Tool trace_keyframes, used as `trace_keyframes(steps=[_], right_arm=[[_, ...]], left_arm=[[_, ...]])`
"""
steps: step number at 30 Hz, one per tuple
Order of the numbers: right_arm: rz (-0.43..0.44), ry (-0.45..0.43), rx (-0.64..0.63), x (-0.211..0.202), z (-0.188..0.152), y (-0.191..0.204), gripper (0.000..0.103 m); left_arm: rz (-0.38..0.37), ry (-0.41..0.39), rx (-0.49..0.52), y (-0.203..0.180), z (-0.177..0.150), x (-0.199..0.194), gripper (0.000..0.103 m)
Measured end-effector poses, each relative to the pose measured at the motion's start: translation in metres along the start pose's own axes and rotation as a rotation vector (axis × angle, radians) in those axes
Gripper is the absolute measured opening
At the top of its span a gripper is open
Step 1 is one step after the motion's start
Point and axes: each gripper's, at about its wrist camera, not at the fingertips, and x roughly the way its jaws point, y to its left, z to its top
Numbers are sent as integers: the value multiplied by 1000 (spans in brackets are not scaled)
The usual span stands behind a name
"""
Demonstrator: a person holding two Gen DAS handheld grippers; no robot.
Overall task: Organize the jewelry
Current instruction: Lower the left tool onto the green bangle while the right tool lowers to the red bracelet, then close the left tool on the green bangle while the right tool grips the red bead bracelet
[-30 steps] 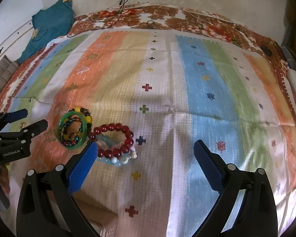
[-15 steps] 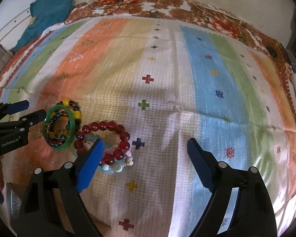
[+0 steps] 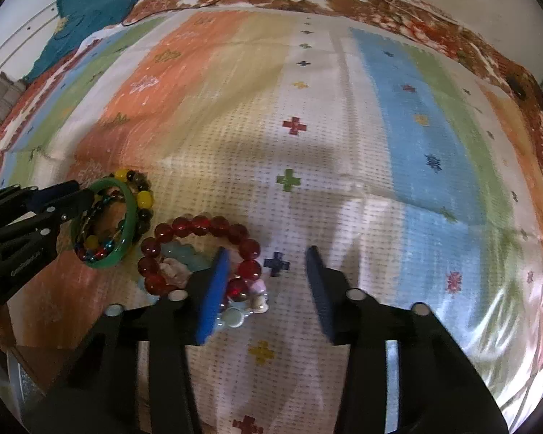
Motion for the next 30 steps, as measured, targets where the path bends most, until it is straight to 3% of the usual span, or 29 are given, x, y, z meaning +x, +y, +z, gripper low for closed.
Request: trace_keyframes(steps=[2,7,17,30], right_arm=[[10,3,0,1,0,1,25],[26,4,-1,0,0,0,14],[25,-11,-8,-9,1,0,14],[24,-104,-32,-50,-1,5,14]], left_arm=[[3,3,7,-2,0,1,9],[3,5,5,-2,0,0,9],[-4,18,8,-6,5,-8,8],[17,29,-33,-8,9,-34,7]])
